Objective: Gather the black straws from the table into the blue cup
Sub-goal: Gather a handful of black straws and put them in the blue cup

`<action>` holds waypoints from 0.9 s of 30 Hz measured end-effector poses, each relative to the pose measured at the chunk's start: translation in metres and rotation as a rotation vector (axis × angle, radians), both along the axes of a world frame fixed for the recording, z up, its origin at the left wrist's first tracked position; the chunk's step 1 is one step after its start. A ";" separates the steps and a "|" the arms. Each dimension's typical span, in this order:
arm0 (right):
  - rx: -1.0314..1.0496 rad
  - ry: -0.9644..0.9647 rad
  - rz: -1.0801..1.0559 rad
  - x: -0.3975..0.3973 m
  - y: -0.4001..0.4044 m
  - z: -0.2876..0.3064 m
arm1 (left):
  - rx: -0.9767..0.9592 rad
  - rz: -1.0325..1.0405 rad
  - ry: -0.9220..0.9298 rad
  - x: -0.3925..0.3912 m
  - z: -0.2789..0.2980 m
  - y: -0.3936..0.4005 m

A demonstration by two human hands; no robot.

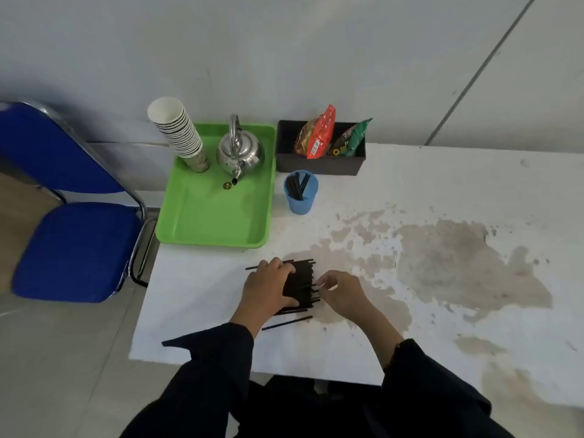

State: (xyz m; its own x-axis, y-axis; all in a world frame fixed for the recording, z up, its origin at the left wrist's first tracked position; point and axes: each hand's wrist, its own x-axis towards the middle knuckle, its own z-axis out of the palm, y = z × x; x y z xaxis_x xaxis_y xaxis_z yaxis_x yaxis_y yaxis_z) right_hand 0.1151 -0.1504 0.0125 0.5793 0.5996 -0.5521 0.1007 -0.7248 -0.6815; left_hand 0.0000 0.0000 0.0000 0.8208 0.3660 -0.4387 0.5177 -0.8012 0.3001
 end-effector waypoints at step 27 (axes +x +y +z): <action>-0.041 0.034 -0.067 0.000 -0.010 0.005 | 0.124 -0.120 -0.064 0.000 -0.021 -0.002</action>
